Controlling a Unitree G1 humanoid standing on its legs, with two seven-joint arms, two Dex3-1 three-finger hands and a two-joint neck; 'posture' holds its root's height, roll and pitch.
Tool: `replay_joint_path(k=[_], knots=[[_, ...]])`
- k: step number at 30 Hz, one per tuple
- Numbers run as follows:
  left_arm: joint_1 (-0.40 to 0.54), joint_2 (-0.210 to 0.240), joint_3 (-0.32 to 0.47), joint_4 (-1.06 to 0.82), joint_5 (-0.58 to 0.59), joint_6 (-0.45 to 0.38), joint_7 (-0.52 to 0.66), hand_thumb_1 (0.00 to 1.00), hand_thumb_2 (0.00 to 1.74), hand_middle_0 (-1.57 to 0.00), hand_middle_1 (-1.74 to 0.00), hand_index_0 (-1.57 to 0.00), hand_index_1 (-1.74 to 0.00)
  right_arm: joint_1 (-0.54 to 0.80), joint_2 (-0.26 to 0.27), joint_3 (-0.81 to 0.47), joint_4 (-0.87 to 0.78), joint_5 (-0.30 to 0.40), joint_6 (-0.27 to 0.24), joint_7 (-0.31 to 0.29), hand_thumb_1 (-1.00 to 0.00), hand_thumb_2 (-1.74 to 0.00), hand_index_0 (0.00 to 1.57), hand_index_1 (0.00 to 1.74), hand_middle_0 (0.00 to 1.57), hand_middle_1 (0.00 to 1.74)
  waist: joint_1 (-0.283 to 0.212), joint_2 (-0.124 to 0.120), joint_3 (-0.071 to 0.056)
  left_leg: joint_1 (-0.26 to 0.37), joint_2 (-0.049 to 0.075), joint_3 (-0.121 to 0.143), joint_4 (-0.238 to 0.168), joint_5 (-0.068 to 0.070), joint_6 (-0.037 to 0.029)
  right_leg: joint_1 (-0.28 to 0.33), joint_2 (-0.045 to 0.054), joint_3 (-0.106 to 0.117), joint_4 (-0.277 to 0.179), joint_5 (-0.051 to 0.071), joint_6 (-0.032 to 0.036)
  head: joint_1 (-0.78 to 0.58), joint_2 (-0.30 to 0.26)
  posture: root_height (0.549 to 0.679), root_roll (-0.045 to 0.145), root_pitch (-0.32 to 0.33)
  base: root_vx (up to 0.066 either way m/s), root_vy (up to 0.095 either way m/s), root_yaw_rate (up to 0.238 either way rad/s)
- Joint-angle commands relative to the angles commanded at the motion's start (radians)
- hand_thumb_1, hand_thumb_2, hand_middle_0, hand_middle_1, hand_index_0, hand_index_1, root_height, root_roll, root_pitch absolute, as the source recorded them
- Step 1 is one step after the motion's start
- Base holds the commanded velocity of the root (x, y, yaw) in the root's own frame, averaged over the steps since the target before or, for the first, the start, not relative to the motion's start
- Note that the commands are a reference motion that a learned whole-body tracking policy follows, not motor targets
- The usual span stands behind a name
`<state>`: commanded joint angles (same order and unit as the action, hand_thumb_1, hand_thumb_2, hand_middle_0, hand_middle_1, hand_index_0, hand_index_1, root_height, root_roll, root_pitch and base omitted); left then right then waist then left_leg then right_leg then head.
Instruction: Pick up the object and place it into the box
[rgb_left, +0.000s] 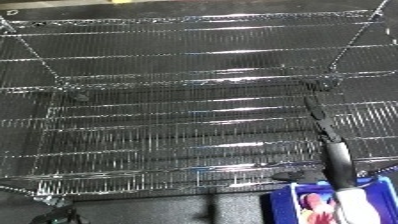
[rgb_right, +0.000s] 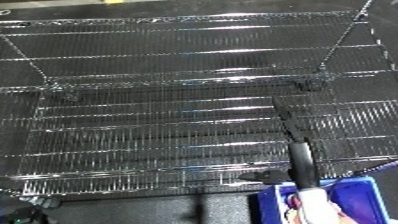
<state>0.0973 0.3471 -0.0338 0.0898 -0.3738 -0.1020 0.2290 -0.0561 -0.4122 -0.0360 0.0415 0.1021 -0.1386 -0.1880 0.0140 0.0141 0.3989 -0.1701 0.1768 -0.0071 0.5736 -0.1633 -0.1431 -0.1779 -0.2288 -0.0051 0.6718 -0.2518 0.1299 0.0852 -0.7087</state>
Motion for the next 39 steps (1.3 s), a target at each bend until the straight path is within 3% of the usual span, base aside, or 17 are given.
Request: replay_joint_path(k=[20,39], knots=[[0.024,-0.018,0.016,-0.019,0.022,0.003,-0.002,1.00,1.74,-1.57,-1.74,-1.57,-1.74,0.012,0.012,0.023,-0.003,-0.035,-0.004,-0.001,0.00,0.00,0.00,0.00,0.00,0.00,0.017,-0.009,0.011,-0.002,0.000,-0.004,-0.008,0.002,0.0046,-0.008,0.0008,-0.003,-0.001,-0.001,0.0030,-0.032,0.022,0.642,0.038,-0.169,0.005,0.008,0.003],[0.034,-0.024,0.030,-0.028,0.010,0.007,-0.002,1.00,1.74,-1.57,-1.74,-1.57,-1.74,0.017,-0.002,0.020,-0.027,-0.034,0.004,0.015,0.00,0.00,0.00,0.00,0.00,0.00,0.017,-0.008,0.005,0.009,0.004,0.001,-0.025,0.010,0.0024,-0.008,0.0002,-0.004,0.001,-0.005,0.0023,0.007,0.001,0.642,0.043,-0.175,-0.004,-0.009,-0.006]])
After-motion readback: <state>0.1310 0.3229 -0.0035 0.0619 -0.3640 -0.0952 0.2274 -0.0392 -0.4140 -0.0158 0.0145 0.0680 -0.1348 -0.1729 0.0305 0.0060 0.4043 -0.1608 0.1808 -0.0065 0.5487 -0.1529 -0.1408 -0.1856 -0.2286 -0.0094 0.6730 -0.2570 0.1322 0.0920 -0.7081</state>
